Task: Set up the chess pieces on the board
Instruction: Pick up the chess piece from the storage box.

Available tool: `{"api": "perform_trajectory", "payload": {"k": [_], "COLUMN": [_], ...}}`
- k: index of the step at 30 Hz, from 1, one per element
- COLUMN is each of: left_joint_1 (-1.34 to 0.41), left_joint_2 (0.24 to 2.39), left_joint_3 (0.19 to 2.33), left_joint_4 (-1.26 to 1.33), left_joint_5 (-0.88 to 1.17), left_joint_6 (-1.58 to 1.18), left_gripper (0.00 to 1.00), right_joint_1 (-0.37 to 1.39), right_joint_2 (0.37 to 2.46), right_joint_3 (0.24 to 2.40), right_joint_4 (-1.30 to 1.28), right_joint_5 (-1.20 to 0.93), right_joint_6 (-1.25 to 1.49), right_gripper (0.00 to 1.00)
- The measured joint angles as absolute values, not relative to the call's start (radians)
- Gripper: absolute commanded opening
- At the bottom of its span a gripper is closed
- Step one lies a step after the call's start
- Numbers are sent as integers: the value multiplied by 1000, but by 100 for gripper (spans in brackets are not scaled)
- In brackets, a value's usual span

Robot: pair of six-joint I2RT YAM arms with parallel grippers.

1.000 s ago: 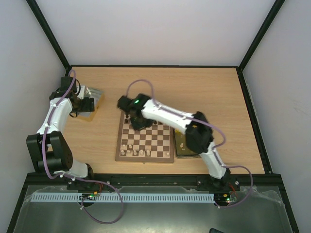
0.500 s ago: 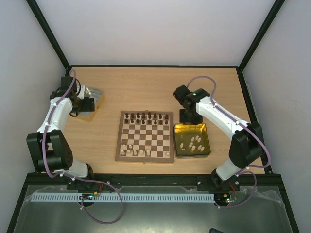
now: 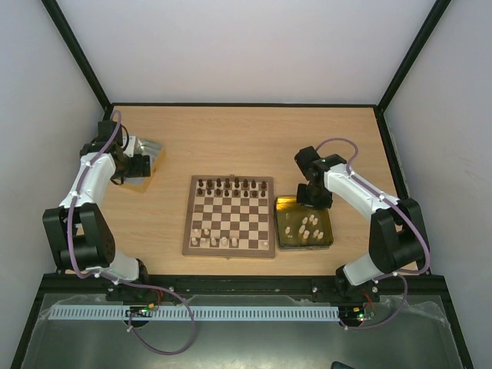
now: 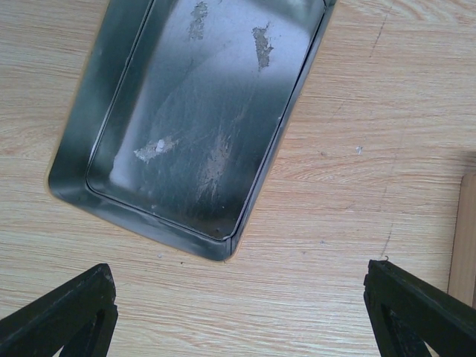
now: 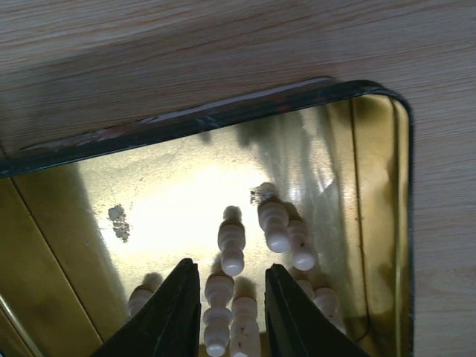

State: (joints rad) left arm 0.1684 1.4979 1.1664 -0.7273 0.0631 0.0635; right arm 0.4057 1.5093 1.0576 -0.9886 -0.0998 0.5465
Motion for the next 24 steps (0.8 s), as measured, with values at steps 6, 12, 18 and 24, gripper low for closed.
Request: {"api": "perform_trajectory", "payload": {"k": [6, 12, 18, 24], "left_joint_1": [167, 167, 167, 167], "left_joint_2": [1502, 1503, 1507, 1507], "left_joint_3": [1166, 1169, 1178, 1178], "left_joint_4": [-728, -728, -730, -730], "left_joint_5": [63, 63, 62, 62], "left_joint_6": [64, 64, 64, 64], "left_gripper": [91, 91, 91, 91], "right_joint_1": [406, 406, 406, 406], "right_joint_2": [1509, 1513, 1516, 1525], "right_joint_3": [1010, 985, 970, 954], "right_joint_4": [-950, -930, -909, -899], "right_joint_5": [-137, -154, -161, -166], "right_joint_6": [541, 539, 538, 538], "right_gripper": [21, 21, 21, 20]}}
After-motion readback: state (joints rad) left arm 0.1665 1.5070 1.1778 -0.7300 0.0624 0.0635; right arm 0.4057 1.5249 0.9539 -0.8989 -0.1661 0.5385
